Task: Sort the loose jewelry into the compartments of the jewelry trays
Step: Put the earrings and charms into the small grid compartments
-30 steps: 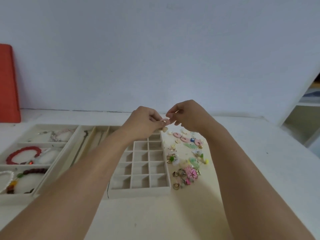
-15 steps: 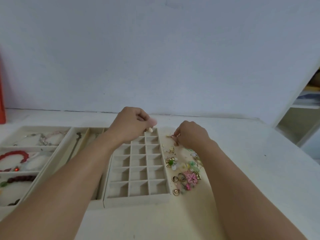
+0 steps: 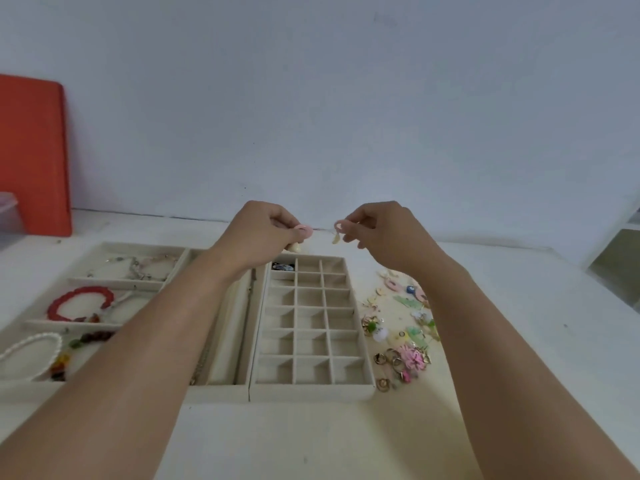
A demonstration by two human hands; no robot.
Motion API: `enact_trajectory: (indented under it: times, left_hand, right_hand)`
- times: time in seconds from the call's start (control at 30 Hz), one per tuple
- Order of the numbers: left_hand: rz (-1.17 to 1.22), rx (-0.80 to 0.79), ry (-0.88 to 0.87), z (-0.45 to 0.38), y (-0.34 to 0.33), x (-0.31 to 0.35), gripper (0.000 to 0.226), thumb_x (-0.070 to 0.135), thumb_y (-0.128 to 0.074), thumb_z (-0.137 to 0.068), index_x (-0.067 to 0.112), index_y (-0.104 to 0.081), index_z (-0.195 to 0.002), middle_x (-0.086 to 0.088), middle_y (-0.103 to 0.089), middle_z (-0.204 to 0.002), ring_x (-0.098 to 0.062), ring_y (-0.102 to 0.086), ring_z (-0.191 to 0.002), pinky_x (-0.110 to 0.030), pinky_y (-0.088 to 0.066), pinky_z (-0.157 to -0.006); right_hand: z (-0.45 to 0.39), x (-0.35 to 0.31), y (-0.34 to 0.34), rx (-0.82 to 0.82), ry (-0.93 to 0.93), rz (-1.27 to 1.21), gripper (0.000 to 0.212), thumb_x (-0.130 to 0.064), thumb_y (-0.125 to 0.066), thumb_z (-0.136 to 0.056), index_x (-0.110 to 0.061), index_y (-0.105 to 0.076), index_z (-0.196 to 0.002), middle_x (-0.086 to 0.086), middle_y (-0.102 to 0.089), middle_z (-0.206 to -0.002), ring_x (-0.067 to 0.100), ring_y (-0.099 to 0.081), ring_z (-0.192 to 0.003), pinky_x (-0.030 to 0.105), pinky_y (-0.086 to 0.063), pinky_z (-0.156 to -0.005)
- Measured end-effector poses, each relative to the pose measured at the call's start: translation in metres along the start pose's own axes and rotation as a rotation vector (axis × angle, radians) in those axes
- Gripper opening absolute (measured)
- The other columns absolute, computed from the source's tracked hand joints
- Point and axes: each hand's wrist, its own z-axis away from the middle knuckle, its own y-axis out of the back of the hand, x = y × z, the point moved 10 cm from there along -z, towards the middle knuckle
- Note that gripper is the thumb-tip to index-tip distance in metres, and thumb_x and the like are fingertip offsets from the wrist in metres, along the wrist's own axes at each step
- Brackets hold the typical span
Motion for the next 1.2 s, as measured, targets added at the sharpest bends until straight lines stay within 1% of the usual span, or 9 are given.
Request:
enact_trajectory:
  times: [0.1,0.2,0.3,0.4,0.63,0.8,0.9,1.07,1.2]
  left_hand:
    - [-0.018,0.043,0.006,-0.002,0.006,-0.002,0.019,0.033,-0.083,-0.081,0.017,-0.073,-0.081,-0.001,-0.076,-0.073,-0.011,-0.067,-0.069,-0.025,-0.051,-0.068]
    - [-0.059,0.071,0.006,-0.004,0.01,-0.004,0.019,0.033,-0.082,-0.083,0.017,-0.073,-0.081,-0.003,-0.075,-0.075,-0.012,-0.063,-0.066,-0.025,-0.048,-0.065]
    - [-0.118,0.094,0.021,-0.005,0.015,-0.007,0.018,0.033,-0.082,-0.083,0.018,-0.072,-0.082,-0.002,-0.074,-0.078,-0.012,-0.064,-0.07,-0.023,-0.042,-0.061]
    - [-0.129,0.096,0.04,-0.004,0.016,-0.009,0.017,0.031,-0.084,-0.081,0.019,-0.072,-0.081,0.001,-0.072,-0.078,-0.011,-0.065,-0.073,-0.022,-0.04,-0.059]
    - [-0.143,0.109,0.05,-0.004,0.021,-0.01,0.016,0.024,-0.087,-0.075,0.018,-0.073,-0.079,-0.004,-0.074,-0.085,-0.018,-0.071,-0.087,-0.029,-0.055,-0.076]
    - [-0.145,0.118,0.045,-0.003,0.02,-0.007,0.013,0.024,-0.086,-0.075,0.02,-0.073,-0.077,0.001,-0.075,-0.081,-0.015,-0.071,-0.086,-0.024,-0.047,-0.065]
    - [-0.147,0.115,0.048,-0.002,0.019,-0.006,0.013,0.024,-0.086,-0.075,0.021,-0.073,-0.076,0.002,-0.074,-0.08,-0.013,-0.07,-0.085,-0.023,-0.044,-0.062]
    - [-0.143,0.104,0.027,-0.002,0.017,-0.004,0.012,0.025,-0.085,-0.076,0.021,-0.074,-0.078,0.002,-0.076,-0.083,-0.011,-0.069,-0.085,-0.021,-0.043,-0.065]
    - [-0.154,0.08,0.029,-0.003,0.013,-0.006,0.018,0.02,-0.084,-0.076,0.021,-0.071,-0.089,0.0,-0.073,-0.084,-0.015,-0.066,-0.08,-0.026,-0.044,-0.065]
  right_hand:
    - [-0.009,-0.019,-0.021,-0.09,0.038,-0.04,0.016,-0.043,-0.07,-0.093,-0.028,-0.07,-0.086,-0.016,-0.076,-0.079,0.001,-0.07,-0.069,0.013,-0.044,-0.049]
    - [-0.018,-0.018,-0.04,-0.126,0.008,-0.07,0.018,-0.035,-0.075,-0.09,-0.019,-0.068,-0.09,-0.007,-0.077,-0.08,0.014,-0.072,-0.074,0.014,-0.044,-0.042]
    - [-0.026,-0.016,-0.053,-0.155,0.007,-0.015,0.018,-0.036,-0.076,-0.089,-0.02,-0.068,-0.09,-0.007,-0.076,-0.083,0.019,-0.072,-0.081,0.021,-0.051,-0.055]
    - [-0.033,-0.011,-0.058,-0.141,0.017,0.069,0.022,-0.04,-0.08,-0.084,-0.021,-0.073,-0.091,-0.007,-0.073,-0.091,0.014,-0.068,-0.084,0.026,-0.051,-0.067]
    - [-0.04,0.005,-0.07,-0.128,0.014,0.188,0.016,-0.032,-0.082,-0.085,-0.019,-0.074,-0.09,-0.002,-0.072,-0.089,0.017,-0.069,-0.08,0.03,-0.056,-0.07]
    - [-0.038,0.011,-0.077,-0.153,-0.001,0.179,0.025,-0.039,-0.087,-0.078,-0.021,-0.072,-0.087,-0.004,-0.072,-0.08,0.009,-0.063,-0.053,0.026,-0.054,-0.057]
    - [-0.04,0.013,-0.079,-0.147,0.001,0.204,0.025,-0.042,-0.087,-0.076,-0.024,-0.073,-0.086,-0.005,-0.071,-0.08,0.007,-0.061,-0.057,0.025,-0.05,-0.06]
    - [-0.039,0.017,-0.084,-0.158,-0.019,0.272,0.024,-0.046,-0.085,-0.077,-0.026,-0.073,-0.083,-0.004,-0.07,-0.084,0.015,-0.067,-0.079,0.033,-0.057,-0.076]
    - [-0.038,0.012,-0.071,-0.14,-0.019,0.181,0.024,-0.043,-0.084,-0.079,-0.023,-0.072,-0.085,-0.005,-0.072,-0.084,0.012,-0.067,-0.068,0.025,-0.054,-0.062]
